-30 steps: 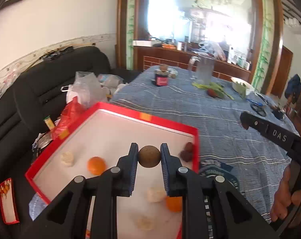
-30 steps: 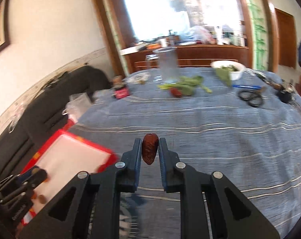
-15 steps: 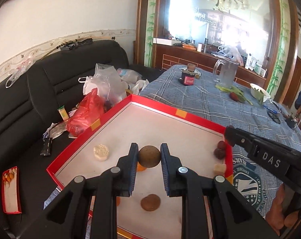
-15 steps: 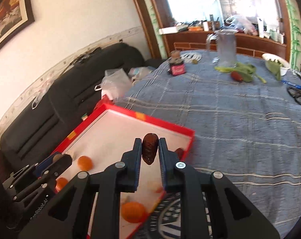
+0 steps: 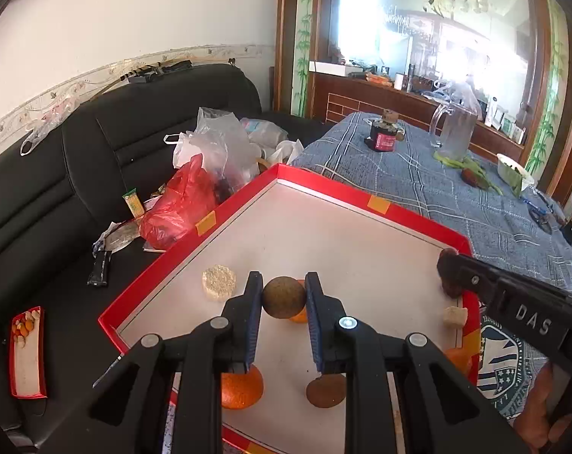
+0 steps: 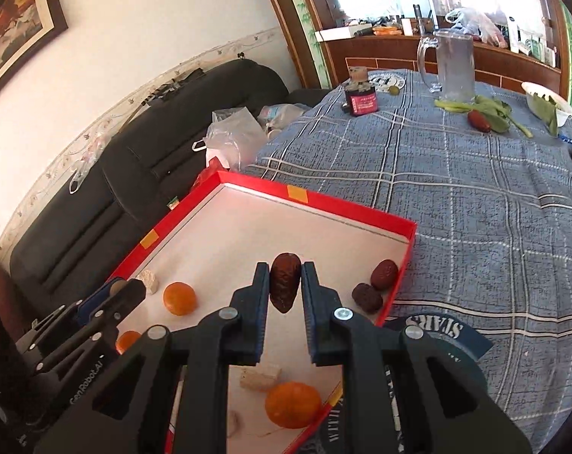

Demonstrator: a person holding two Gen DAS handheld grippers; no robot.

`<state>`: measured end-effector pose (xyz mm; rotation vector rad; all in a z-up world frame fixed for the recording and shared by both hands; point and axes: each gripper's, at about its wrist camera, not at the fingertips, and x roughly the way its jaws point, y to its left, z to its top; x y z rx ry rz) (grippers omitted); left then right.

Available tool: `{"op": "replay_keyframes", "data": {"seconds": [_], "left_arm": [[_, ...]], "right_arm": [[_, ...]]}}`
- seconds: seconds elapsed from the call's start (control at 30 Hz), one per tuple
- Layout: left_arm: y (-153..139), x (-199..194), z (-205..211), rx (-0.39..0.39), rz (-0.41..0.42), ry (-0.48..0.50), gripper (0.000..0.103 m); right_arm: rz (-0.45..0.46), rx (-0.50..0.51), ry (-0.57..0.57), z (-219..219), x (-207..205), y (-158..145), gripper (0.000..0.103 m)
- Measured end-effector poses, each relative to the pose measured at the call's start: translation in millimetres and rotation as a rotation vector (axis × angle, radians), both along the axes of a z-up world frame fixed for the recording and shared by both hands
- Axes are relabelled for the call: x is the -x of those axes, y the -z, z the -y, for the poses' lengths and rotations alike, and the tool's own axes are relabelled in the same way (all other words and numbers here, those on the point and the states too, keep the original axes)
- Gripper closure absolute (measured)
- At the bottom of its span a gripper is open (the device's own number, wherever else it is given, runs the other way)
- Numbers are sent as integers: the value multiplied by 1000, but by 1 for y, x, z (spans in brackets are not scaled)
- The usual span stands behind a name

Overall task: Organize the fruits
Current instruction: 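Lower both items into the tray and open both tools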

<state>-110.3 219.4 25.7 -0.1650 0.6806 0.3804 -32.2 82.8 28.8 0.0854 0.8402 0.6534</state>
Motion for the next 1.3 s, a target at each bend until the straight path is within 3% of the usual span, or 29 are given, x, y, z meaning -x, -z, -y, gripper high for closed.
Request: {"op": "replay_keyframes", "data": {"seconds": [1.07, 1.13, 1.2, 1.3], "left_arm": [[15, -14, 3, -49, -61, -37, 81], [15, -14, 4, -57, -66, -37, 78], [14, -13, 4, -55, -67, -39, 63], [11, -11, 7, -65, -64, -47, 56]], "right_arm": [[-127, 41, -33, -20, -9, 40, 83], [-140, 49, -30, -19, -11, 42, 83], [-144, 48, -25, -18, -12, 43, 83], [-156, 31, -29, -16, -13, 41, 83]]}}
